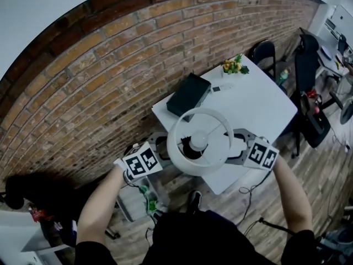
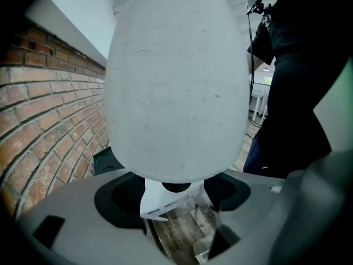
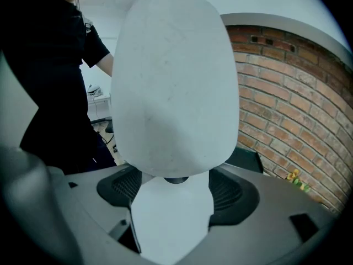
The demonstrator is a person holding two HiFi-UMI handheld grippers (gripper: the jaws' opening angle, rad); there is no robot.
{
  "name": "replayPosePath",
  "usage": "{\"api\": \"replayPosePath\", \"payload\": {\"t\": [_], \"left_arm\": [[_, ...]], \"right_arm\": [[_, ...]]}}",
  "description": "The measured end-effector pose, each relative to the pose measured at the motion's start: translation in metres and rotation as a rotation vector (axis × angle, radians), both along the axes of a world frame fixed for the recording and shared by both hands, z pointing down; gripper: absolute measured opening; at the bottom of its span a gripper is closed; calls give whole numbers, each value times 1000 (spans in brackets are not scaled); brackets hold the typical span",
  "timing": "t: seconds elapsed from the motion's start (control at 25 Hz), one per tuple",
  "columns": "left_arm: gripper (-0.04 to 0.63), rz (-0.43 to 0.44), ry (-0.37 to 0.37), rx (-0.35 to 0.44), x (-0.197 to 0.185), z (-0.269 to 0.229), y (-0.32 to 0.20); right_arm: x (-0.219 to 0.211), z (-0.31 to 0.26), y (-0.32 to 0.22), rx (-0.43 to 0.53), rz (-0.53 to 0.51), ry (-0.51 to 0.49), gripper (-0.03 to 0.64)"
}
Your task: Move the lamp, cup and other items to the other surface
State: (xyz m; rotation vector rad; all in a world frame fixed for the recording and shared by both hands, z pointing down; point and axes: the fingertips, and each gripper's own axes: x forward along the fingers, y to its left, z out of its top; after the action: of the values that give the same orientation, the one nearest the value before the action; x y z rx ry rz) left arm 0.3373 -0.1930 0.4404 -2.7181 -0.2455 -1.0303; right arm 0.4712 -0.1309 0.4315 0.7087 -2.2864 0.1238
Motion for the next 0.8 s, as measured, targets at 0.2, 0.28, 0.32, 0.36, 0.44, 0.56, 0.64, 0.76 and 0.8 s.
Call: {"api": "replayPosePath", "payload": {"t": [0.2,0.28,0.32,0.36,0.44,0.56,0.64,0.76,0.8], "left_arm": [[328,2,-29,0,28,8,-13],[328,-6,-38,-1,35,12,-21],[328,-10,-42,-3,38,14,-24],[328,-15,-45,-5,40,17,-28],[328,-19,-47,-8,45,20,-35],[328,-25,-54,-16,52,26,-43],[328,-31,-67,-19,56,33,-48],[328,-35,-92,-22,59,45,-51],[328,-37,-97,-22,60,49,-52]], "right_arm": [[28,5,-13,-1,0,5,387],[37,8,-20,-9,3,6,387],[40,9,-24,-12,-1,8,387],[43,10,-28,-14,-8,12,387],[48,14,-35,-20,-17,14,387],[55,23,-45,-31,-25,6,387],[59,29,-49,-42,-28,4,387],[63,40,-53,-64,-26,14,387],[64,44,-54,-69,-27,18,387]]}}
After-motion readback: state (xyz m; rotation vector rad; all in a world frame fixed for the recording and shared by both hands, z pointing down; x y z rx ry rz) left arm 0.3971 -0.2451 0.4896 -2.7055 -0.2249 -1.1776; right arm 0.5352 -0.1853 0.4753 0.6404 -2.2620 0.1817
